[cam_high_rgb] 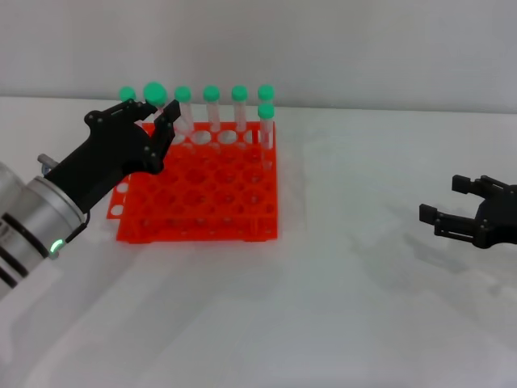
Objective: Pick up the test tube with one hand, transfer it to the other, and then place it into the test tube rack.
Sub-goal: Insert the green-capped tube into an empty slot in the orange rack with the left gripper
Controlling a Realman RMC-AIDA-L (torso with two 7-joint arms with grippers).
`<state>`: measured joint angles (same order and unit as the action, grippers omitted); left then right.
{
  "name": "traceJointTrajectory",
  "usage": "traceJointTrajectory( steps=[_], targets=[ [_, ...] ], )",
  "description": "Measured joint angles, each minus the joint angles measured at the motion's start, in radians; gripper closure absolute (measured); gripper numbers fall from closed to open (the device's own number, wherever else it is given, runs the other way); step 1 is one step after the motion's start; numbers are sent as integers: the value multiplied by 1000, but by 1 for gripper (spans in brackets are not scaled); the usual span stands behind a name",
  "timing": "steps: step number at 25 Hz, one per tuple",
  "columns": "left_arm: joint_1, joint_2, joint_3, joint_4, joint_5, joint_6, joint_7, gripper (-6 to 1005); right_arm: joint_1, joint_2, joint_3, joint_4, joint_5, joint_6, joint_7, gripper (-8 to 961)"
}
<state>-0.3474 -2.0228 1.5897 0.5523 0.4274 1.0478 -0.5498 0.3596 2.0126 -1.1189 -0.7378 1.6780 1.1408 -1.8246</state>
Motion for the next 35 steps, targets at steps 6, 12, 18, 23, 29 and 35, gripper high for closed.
traceJointTrajectory(
  steps=[6,12,18,23,29,35],
  targets=[
    [-97,27,-7,-106,8,-5,-93,791,6,2,-9,2,2,-1,0,81],
    [-145,32,-8,-150,34,-28,-137,792,20,3,-15,15,6,-1,0,81],
    [-192,33,-8,-153,87,-131,-220,792,29,5,-22,26,5,-6,-1,81],
    [-219,35,-20,-156,87,-168,-238,792,40,5,-25,39,3,-6,-6,81],
    [-267,35,-22,-166,87,-217,-274,791,41,5,-33,39,5,-5,-13,81],
    [-293,24,-21,-172,137,-257,-316,791,35,3,-33,39,5,-3,-16,81]
  ],
)
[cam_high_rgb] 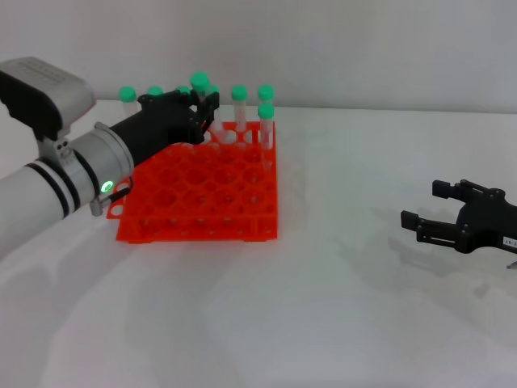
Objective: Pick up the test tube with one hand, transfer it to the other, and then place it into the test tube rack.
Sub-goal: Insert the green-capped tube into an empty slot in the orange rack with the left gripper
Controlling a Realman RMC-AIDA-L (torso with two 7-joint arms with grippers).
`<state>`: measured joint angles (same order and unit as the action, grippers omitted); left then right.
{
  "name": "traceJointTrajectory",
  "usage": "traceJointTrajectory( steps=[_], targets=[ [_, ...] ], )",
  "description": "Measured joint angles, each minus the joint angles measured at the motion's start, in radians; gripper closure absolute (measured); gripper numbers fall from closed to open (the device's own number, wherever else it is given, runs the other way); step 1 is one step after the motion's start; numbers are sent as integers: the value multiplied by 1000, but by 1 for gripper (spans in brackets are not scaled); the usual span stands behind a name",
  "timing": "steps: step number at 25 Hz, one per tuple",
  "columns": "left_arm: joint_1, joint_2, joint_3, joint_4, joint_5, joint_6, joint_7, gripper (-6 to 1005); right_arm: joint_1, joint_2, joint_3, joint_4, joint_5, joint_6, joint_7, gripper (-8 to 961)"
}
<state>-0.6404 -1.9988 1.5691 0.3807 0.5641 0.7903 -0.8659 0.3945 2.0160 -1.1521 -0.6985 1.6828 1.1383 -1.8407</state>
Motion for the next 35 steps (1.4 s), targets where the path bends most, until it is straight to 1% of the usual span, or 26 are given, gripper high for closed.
traceJointTrajectory(
  steps=[8,18,24,35],
  targets=[
    [-22,-26,0,-12,33,-30,-11,791,-3,0,0,0,2,2,-8,81],
    [-37,-23,-2,-5,24,-31,-22,792,-3,0,0,12,1,4,-12,81],
    [-42,-23,-37,-12,31,-34,-24,791,-3,0,0,13,2,4,-13,81],
    [-44,-25,-35,-13,35,-57,-19,792,0,0,0,13,3,0,-13,81]
  ],
)
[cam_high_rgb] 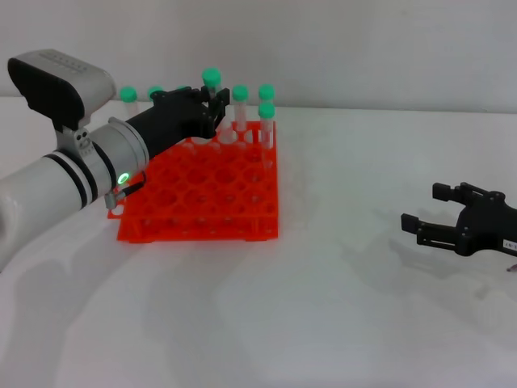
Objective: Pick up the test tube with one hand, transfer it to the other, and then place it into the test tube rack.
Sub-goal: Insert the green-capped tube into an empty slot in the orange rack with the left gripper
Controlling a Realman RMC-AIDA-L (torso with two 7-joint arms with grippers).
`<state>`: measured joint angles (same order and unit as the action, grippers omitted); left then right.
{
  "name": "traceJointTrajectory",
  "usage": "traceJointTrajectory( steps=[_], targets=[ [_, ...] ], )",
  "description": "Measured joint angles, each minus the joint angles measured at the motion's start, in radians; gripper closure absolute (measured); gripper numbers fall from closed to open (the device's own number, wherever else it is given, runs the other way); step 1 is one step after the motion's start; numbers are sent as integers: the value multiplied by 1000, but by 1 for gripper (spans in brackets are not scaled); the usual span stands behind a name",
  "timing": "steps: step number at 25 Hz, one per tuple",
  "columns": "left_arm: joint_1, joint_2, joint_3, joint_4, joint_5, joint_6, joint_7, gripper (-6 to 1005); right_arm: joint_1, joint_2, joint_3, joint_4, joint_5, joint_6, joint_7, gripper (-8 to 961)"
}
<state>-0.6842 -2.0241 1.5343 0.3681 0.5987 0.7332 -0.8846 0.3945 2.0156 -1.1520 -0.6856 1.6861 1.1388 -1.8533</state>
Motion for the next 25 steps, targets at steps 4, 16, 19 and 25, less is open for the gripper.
traceJointTrajectory(
  steps=[4,16,19,25],
  targets=[
    [-9,-1,-2,-4,23,-6,-2,792,3,0,0,0,1,-1,0,81],
    [-50,-2,-1,-44,34,-24,-9,791,6,0,0,7,1,-12,0,81],
    [-50,-7,2,-45,42,-26,-10,791,9,0,1,12,1,-13,0,81],
    [-52,-17,3,-41,49,-26,-10,791,9,0,4,12,1,-16,-4,81]
  ],
)
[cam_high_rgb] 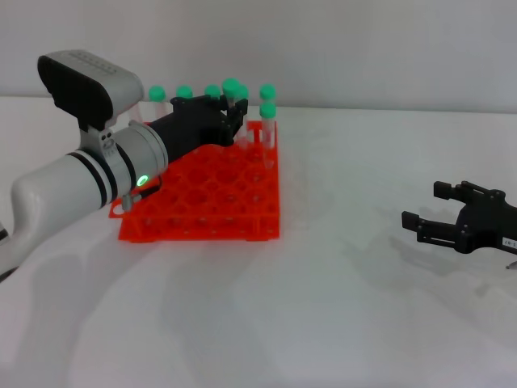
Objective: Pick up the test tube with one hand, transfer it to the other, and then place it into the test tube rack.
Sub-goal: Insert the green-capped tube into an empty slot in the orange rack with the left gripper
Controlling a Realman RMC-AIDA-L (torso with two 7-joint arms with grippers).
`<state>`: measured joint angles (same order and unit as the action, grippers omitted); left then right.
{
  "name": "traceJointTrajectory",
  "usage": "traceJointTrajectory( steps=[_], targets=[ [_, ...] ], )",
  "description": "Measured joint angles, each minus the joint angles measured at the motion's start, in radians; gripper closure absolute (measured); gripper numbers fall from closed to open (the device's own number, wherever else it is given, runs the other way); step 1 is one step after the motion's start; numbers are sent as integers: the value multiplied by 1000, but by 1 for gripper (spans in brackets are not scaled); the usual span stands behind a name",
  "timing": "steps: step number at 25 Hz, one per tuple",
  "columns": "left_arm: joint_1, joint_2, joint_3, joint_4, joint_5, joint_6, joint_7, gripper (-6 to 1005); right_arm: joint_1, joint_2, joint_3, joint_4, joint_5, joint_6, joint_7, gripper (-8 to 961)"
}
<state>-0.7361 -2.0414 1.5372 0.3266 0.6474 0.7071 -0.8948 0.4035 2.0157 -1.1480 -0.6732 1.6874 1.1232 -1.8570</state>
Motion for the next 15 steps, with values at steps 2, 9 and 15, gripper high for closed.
traceJointTrajectory(
  steps=[2,9,15],
  targets=[
    [-1,-3,-1,-4,0,-1,0,791,0,0,0,0,0,-3,-1,81],
    [0,-10,-4,-8,0,-40,1,792,4,1,-2,0,0,-9,-2,81],
    [2,-10,-2,-8,9,-41,4,763,9,2,-3,0,0,-10,0,81]
  ],
)
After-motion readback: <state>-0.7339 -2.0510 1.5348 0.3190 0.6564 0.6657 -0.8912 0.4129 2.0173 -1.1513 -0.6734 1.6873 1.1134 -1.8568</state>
